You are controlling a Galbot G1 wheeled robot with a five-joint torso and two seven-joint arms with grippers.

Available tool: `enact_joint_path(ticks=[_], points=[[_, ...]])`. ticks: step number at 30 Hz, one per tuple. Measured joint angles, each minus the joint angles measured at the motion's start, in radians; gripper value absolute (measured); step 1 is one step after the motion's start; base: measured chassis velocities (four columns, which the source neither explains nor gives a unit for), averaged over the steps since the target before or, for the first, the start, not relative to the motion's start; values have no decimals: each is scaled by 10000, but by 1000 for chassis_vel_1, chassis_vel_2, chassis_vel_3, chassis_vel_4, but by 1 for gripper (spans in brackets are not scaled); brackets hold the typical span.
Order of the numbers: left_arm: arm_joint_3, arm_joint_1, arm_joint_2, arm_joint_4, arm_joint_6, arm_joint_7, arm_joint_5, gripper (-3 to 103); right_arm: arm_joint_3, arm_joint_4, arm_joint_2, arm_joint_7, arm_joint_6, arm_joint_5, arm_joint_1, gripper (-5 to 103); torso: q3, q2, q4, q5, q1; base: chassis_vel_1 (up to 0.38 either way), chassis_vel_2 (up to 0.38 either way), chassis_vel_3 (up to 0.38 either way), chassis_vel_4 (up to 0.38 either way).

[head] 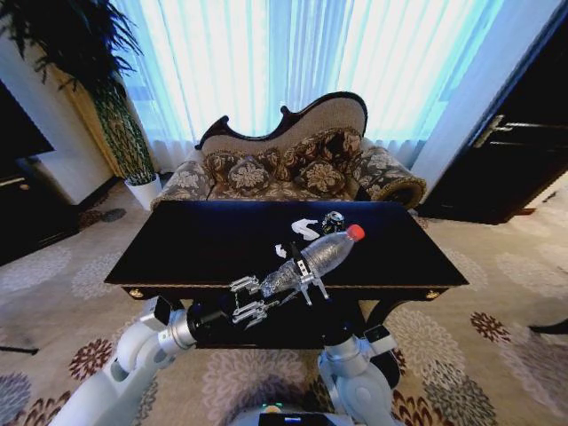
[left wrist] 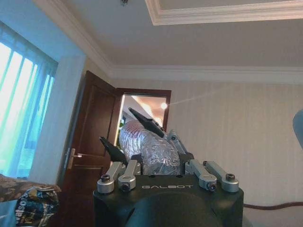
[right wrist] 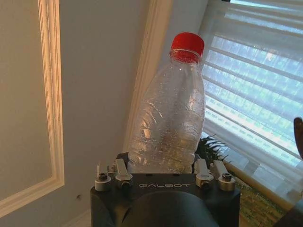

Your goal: Move to the front of the table and place the trash on the table into the trash bin.

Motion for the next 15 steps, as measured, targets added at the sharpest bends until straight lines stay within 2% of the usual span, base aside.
enact_joint_path(ticks=[1,3,6,8,9,10,12,14,15], points=[[-59,74,-51,-16,-52,1,60,33,125,32,-11,-46,-7,108,-4,54,0,0,0,0,0,0,0,0,0],[-115,134,-91,-20,-100,13,99,33,215,42,-16,-73,-6,185,-7,54,0,0,1,0,0,0,0,0,0],[-606,511,-429,-17,-311,226,191,49,818,194,-65,-144,61,714,-5,44,0,0,0,-1,0,0,0,0,0],[-786,607,-517,-41,-351,233,168,49,921,229,-76,-130,71,804,-6,41,0,0,-1,0,0,0,0,0,0],[-1116,777,-683,-145,-427,236,81,60,1093,287,-96,-79,92,951,0,37,0,0,0,0,0,0,0,0,0],[-1358,894,-797,-232,-472,238,0,60,1206,322,-113,-46,114,1033,3,34,0,0,0,1,0,0,0,0,0],[-1776,1055,-1032,-383,-543,245,-151,71,1388,379,-156,-30,147,1103,4,31,0,0,1,1,0,0,0,0,0],[-1943,1107,-1132,-445,-574,246,-221,71,1442,390,-175,-31,160,1113,3,31,0,0,1,0,0,0,0,0,0],[-2320,1190,-1353,-559,-626,232,-362,82,1557,403,-235,-73,191,1115,-11,25,0,0,0,1,0,0,0,0,0]])
